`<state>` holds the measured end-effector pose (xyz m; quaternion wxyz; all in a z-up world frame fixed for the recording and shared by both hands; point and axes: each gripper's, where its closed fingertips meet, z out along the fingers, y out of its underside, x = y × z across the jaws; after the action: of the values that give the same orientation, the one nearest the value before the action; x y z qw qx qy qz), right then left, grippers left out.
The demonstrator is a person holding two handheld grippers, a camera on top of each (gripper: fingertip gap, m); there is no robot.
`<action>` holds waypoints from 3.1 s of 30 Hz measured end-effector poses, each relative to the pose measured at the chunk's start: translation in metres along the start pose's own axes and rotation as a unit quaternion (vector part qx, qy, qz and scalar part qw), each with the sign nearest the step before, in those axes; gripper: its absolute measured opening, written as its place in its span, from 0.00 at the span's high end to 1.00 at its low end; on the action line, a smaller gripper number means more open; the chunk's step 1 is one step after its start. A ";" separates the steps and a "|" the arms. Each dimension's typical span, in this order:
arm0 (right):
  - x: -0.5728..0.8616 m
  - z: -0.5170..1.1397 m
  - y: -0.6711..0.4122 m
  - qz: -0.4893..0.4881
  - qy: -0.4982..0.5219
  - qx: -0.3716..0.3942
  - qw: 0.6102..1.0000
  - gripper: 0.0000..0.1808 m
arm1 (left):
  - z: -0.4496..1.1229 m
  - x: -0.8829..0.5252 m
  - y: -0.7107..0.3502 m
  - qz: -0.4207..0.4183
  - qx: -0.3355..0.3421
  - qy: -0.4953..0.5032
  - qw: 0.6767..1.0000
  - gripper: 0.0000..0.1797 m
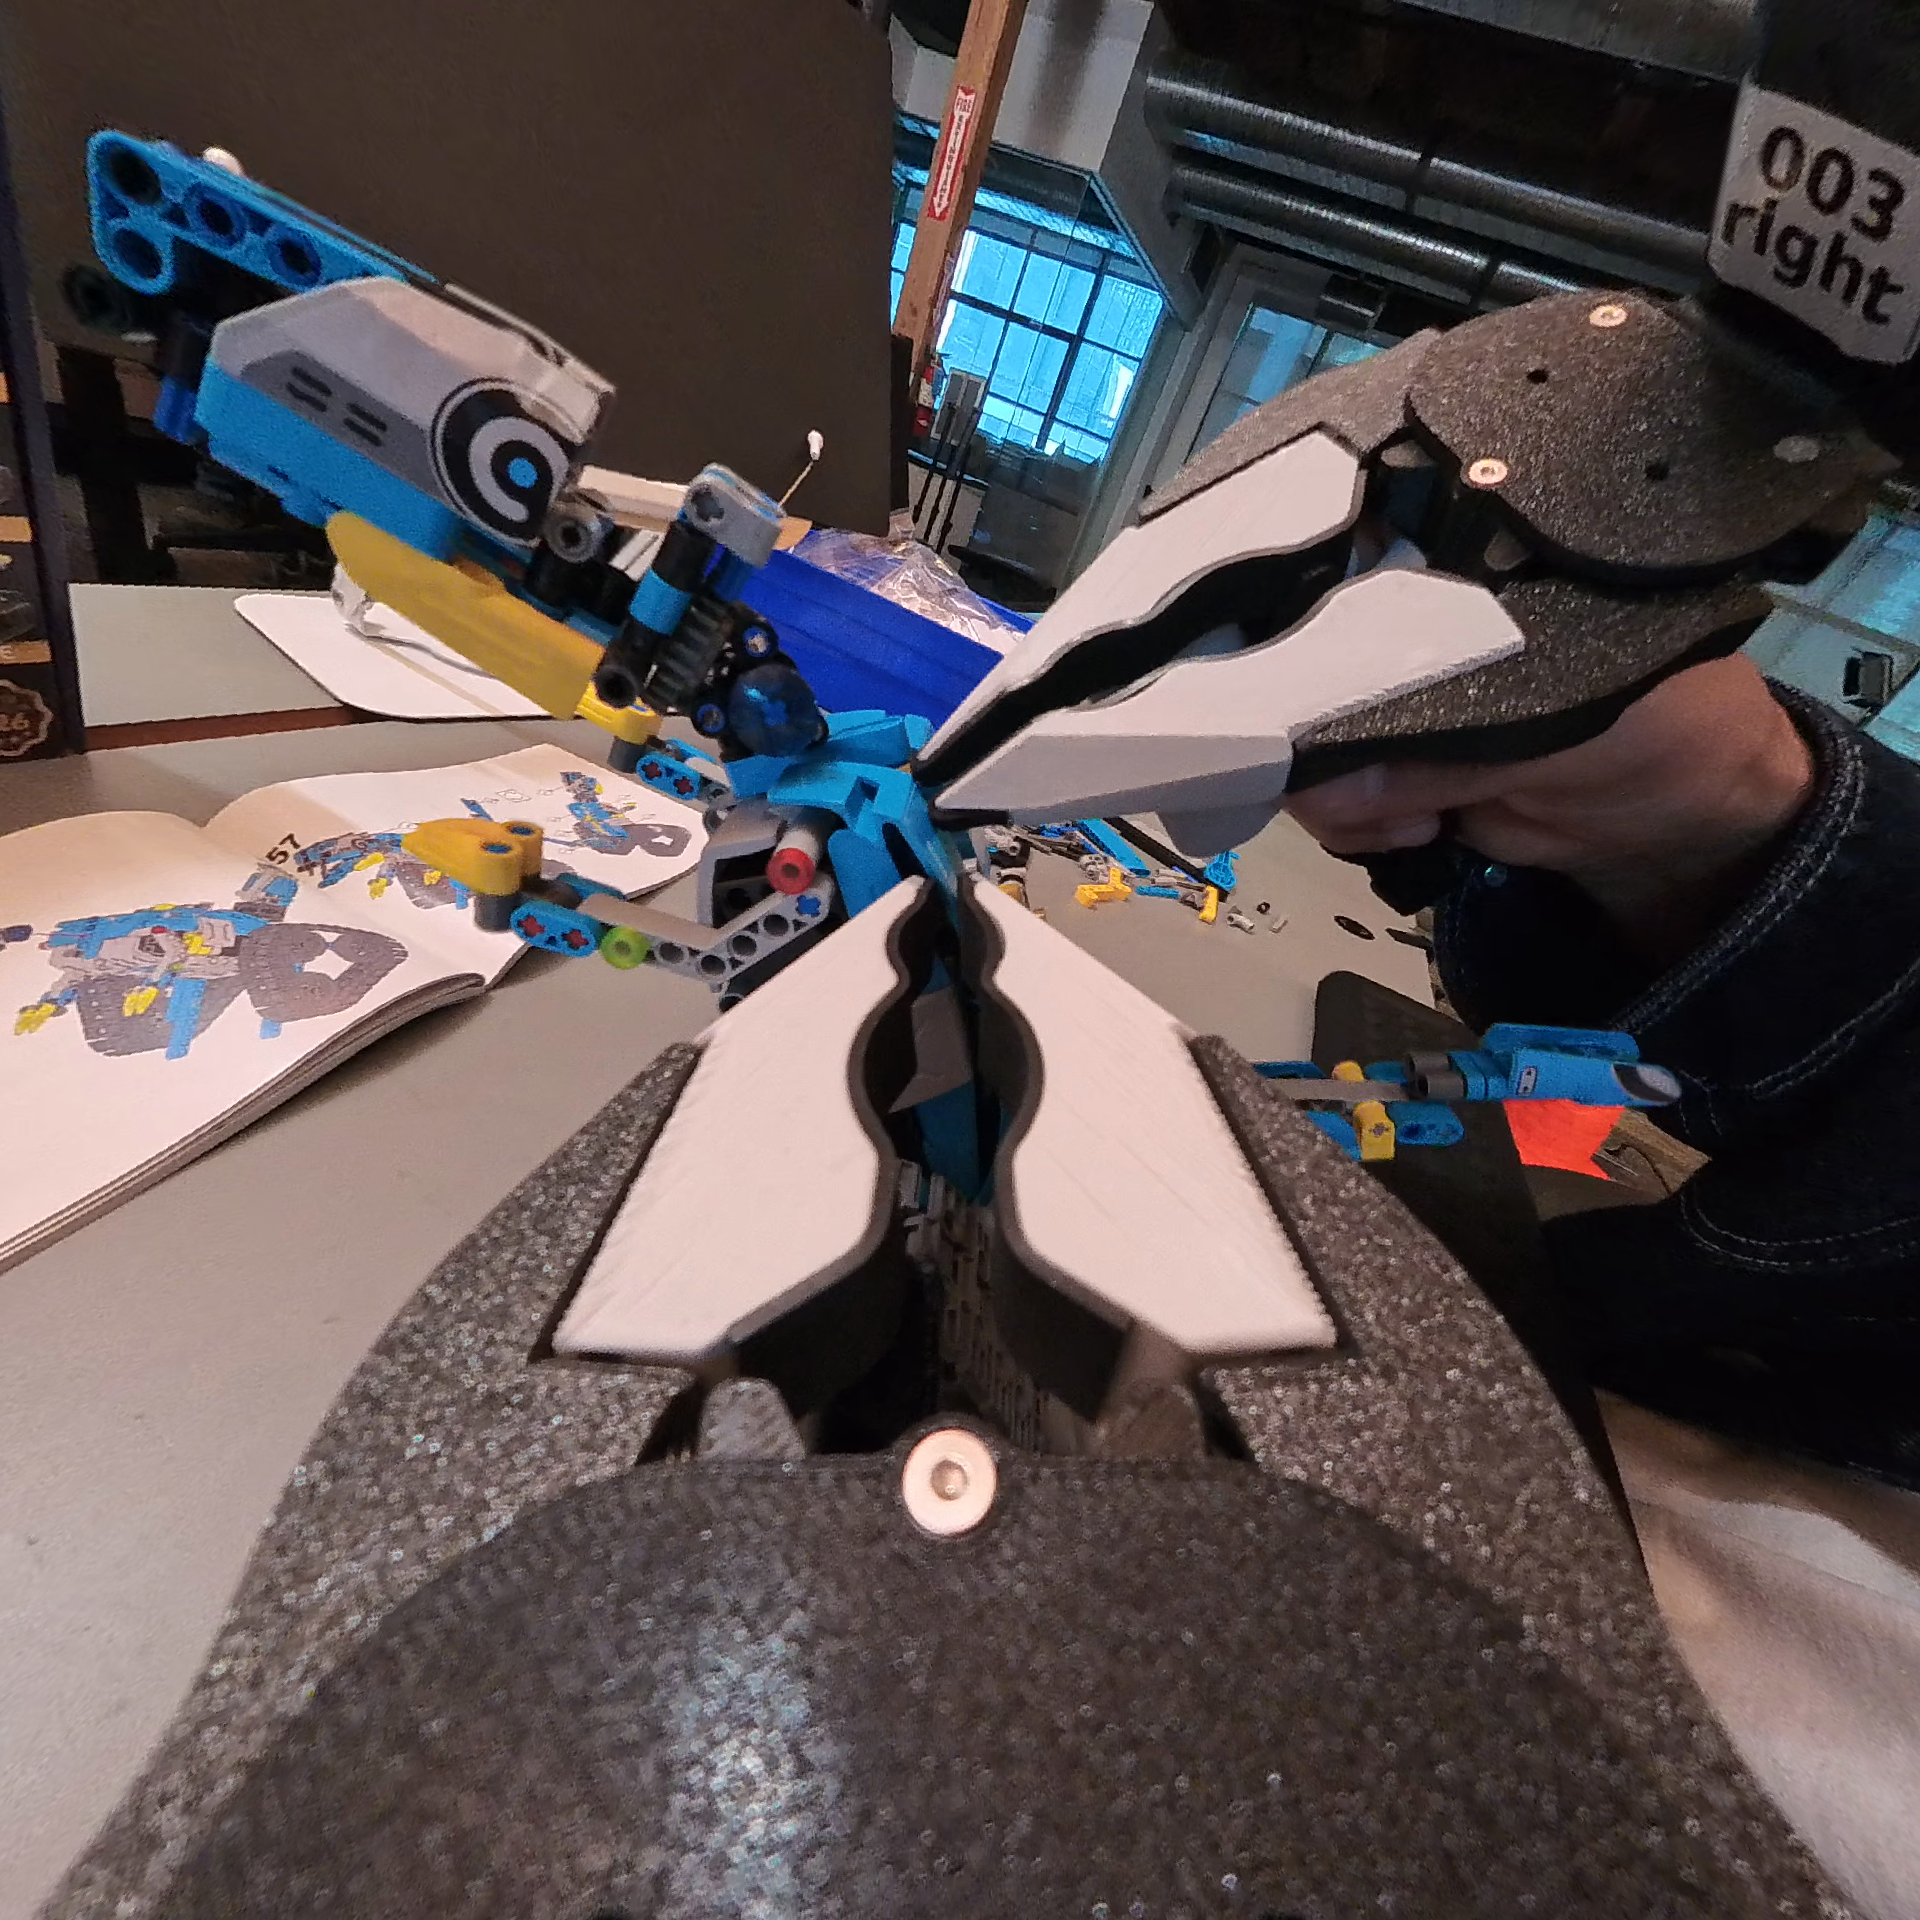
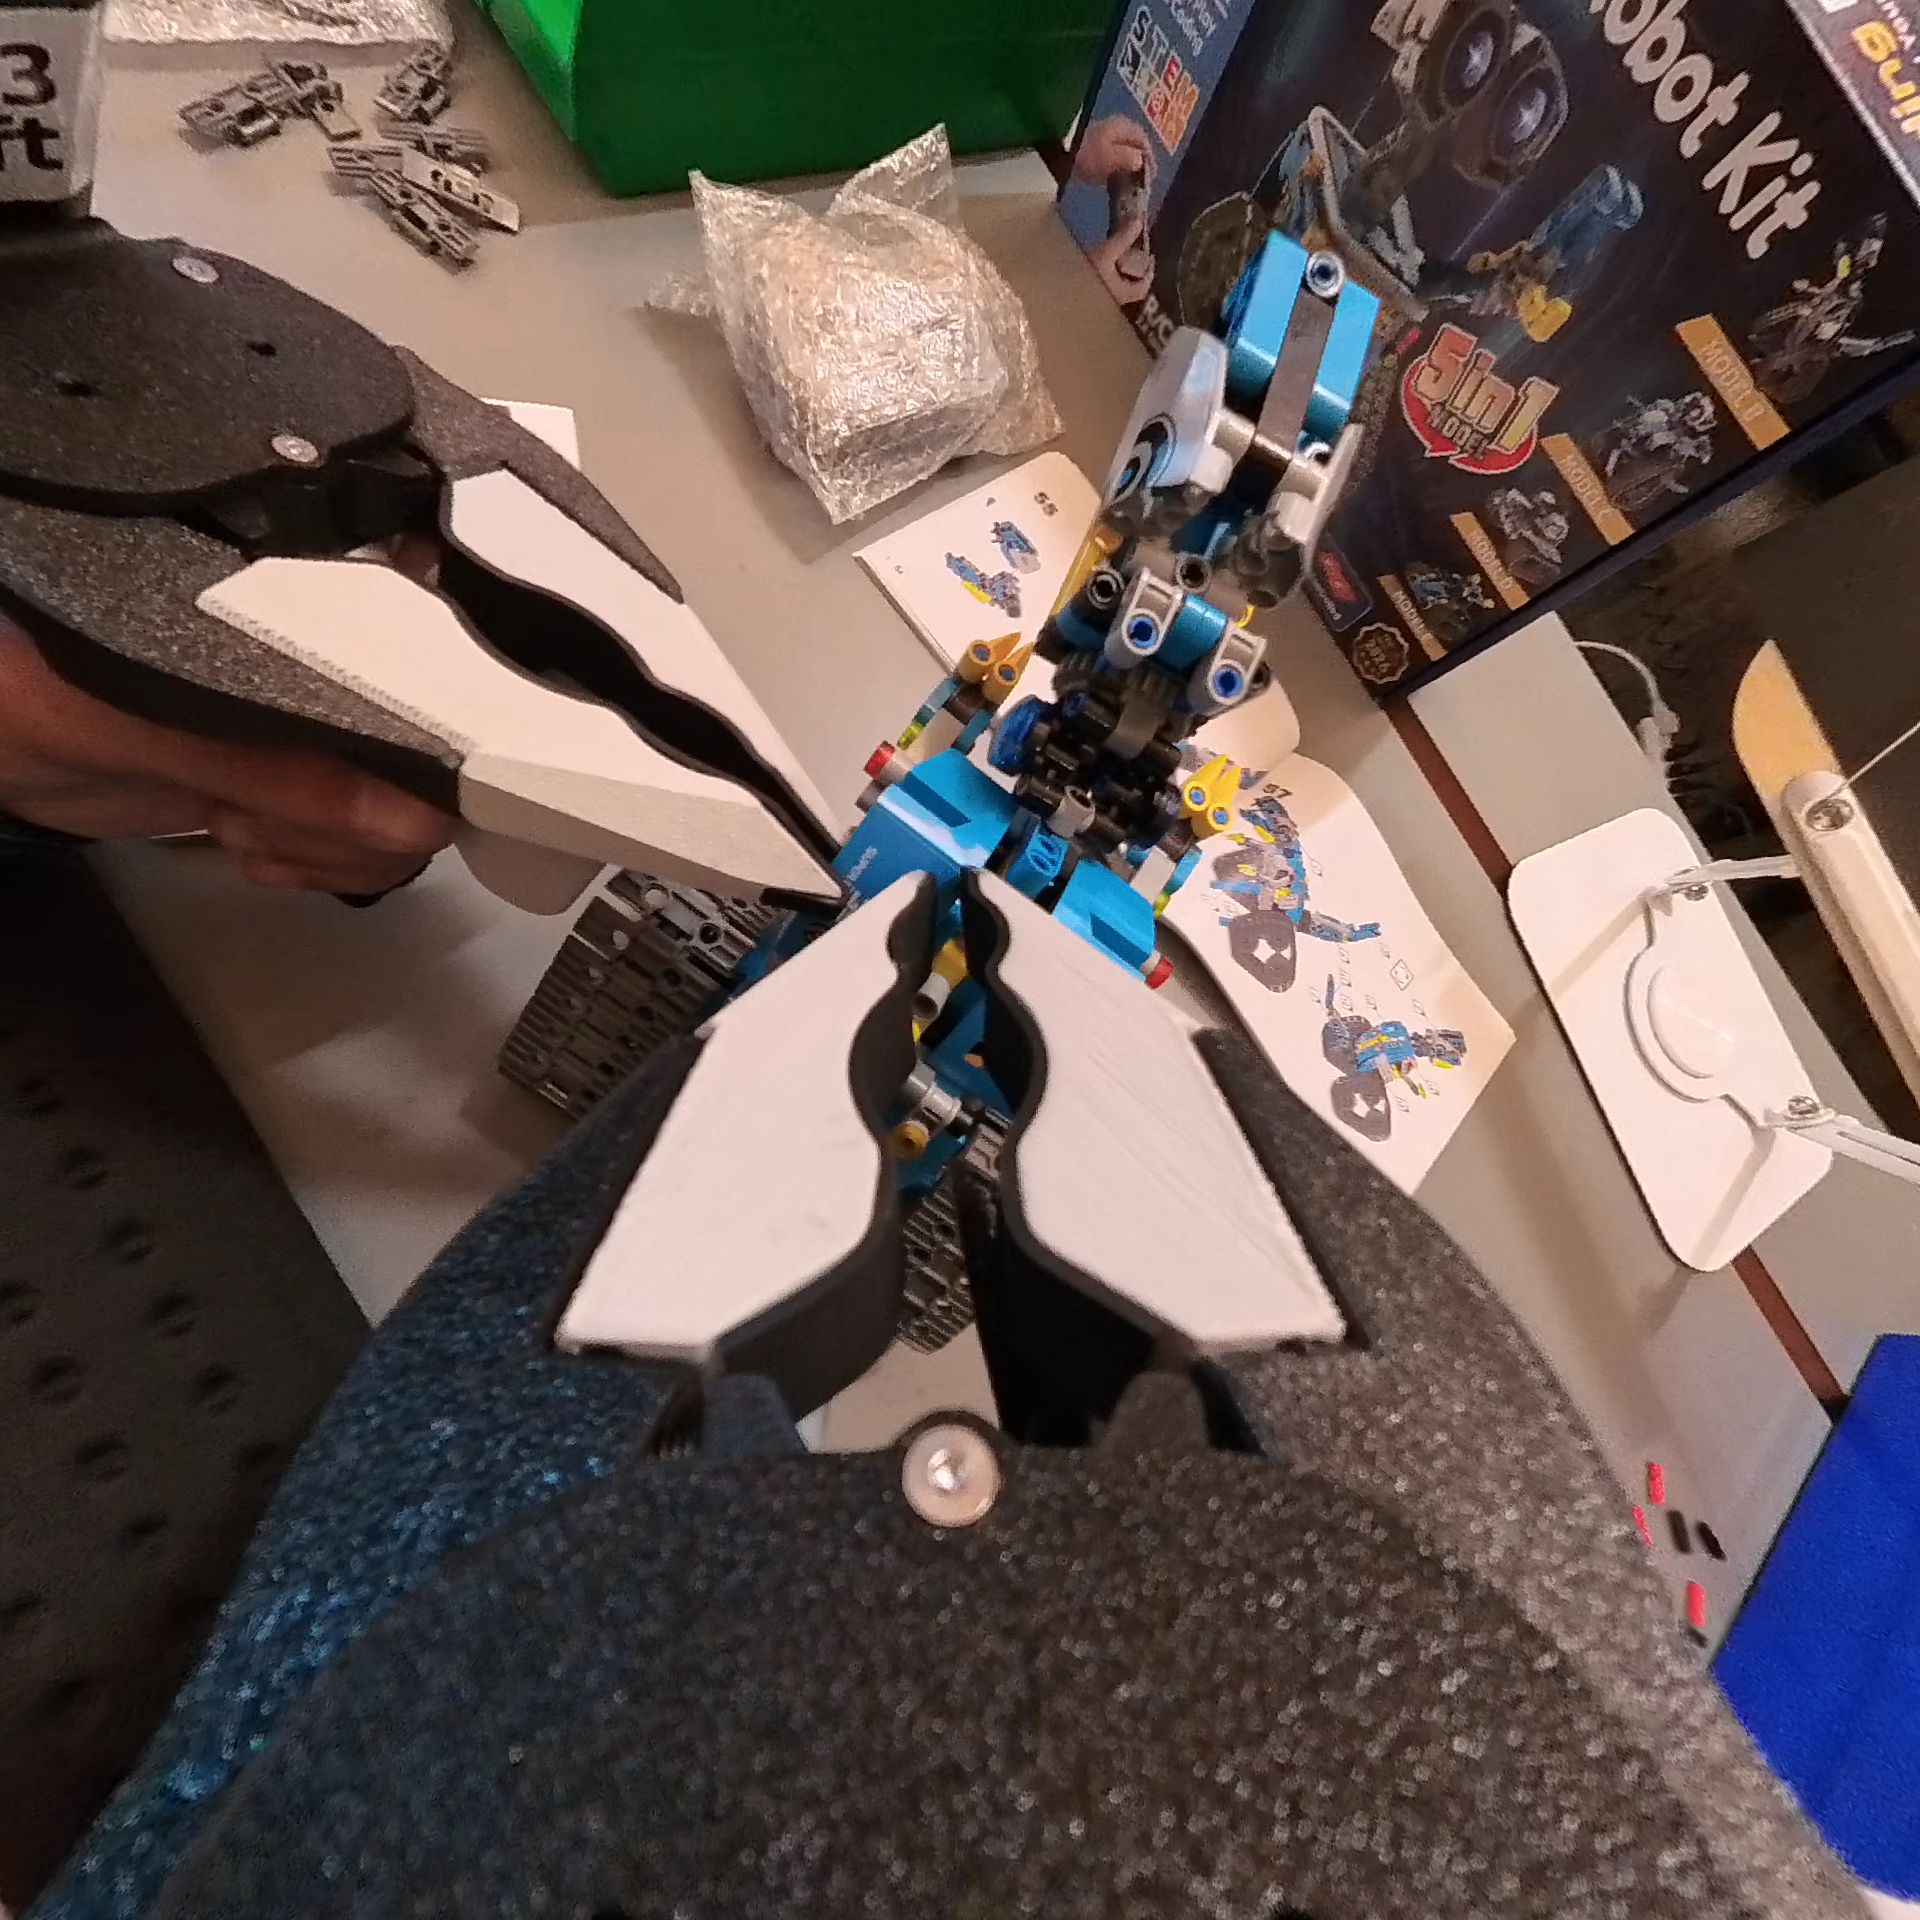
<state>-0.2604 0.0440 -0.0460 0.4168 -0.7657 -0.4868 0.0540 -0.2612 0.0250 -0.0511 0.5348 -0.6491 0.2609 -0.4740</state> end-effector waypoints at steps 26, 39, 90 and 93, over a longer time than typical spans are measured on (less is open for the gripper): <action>0.000 0.000 0.003 0.024 -0.081 -0.017 0.996 1.00 | 0.000 0.000 0.000 0.002 0.001 0.001 1.000 1.00; 0.001 -0.004 0.005 0.026 -0.034 -0.065 0.997 0.90 | 0.000 0.001 0.000 0.011 0.000 -0.003 1.000 0.99; -0.003 -0.010 0.014 0.061 -0.108 -0.339 0.933 1.00 | 0.003 0.012 0.005 0.047 -0.022 -0.006 0.999 0.99; -0.003 -0.010 0.015 0.058 -0.109 -0.337 0.933 1.00 | 0.004 0.012 0.005 0.046 -0.021 -0.005 0.999 0.99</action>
<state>-0.2469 0.0329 -0.0506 0.0750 -0.8775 -0.4736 -0.0062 -0.2523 0.0152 -0.0519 0.5432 -0.6498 0.2978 -0.4404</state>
